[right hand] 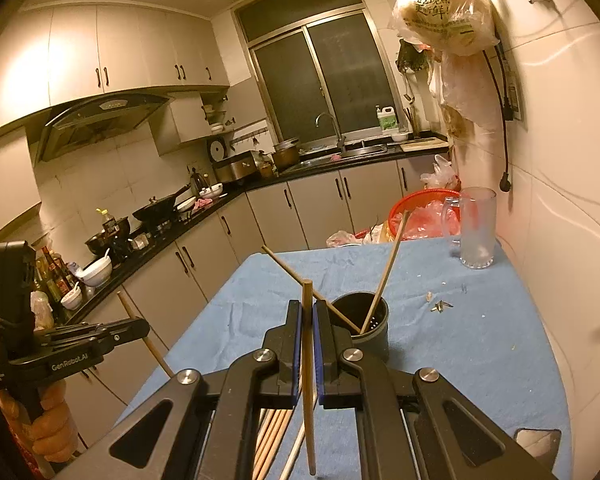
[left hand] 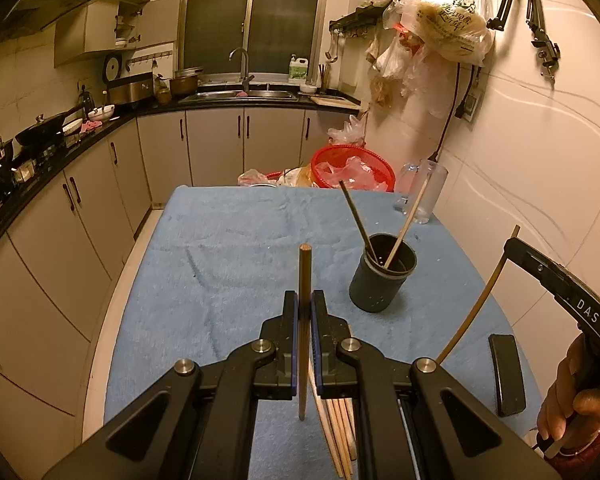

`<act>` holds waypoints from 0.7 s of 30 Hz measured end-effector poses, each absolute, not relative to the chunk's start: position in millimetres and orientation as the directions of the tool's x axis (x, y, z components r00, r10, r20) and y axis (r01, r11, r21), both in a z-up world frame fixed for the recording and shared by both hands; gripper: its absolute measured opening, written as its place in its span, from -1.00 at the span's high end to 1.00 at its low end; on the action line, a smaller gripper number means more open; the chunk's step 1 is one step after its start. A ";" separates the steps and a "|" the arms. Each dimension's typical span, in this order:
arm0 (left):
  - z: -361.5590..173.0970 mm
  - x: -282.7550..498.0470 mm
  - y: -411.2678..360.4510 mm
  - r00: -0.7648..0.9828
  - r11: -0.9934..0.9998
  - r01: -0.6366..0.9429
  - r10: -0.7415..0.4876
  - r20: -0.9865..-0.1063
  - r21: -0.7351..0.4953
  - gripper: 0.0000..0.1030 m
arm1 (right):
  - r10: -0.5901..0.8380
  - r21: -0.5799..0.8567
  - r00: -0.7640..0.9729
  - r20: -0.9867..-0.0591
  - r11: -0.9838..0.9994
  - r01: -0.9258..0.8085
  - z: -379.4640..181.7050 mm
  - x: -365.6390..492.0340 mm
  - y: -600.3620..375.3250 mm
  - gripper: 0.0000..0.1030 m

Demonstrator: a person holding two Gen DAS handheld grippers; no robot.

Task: Organize utensils
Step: 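Carry the chopstick in the left tool above the grey cup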

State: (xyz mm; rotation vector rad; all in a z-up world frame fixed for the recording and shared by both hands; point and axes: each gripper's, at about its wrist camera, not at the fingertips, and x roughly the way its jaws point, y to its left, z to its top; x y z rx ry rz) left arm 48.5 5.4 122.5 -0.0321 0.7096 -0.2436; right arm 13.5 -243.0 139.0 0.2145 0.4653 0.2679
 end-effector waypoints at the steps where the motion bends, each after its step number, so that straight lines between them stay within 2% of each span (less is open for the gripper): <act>1: 123.4 48.1 4.8 0.732 0.971 0.213 -0.234 -0.640 -0.112 0.88 | 0.301 0.265 0.861 -0.411 0.943 -0.204 139.7 13.4 -243.8 0.89; 12: 147.5 56.8 -9.1 0.732 0.960 0.249 -0.273 -0.624 -0.128 0.88 | 0.301 0.287 0.872 -0.385 0.937 -0.197 157.0 18.2 -259.5 0.89; 21: 190.0 81.2 -36.4 0.756 0.946 0.289 -0.318 -0.572 -0.144 0.88 | 0.276 0.330 0.912 -0.305 0.929 -0.171 199.3 34.3 -286.8 0.89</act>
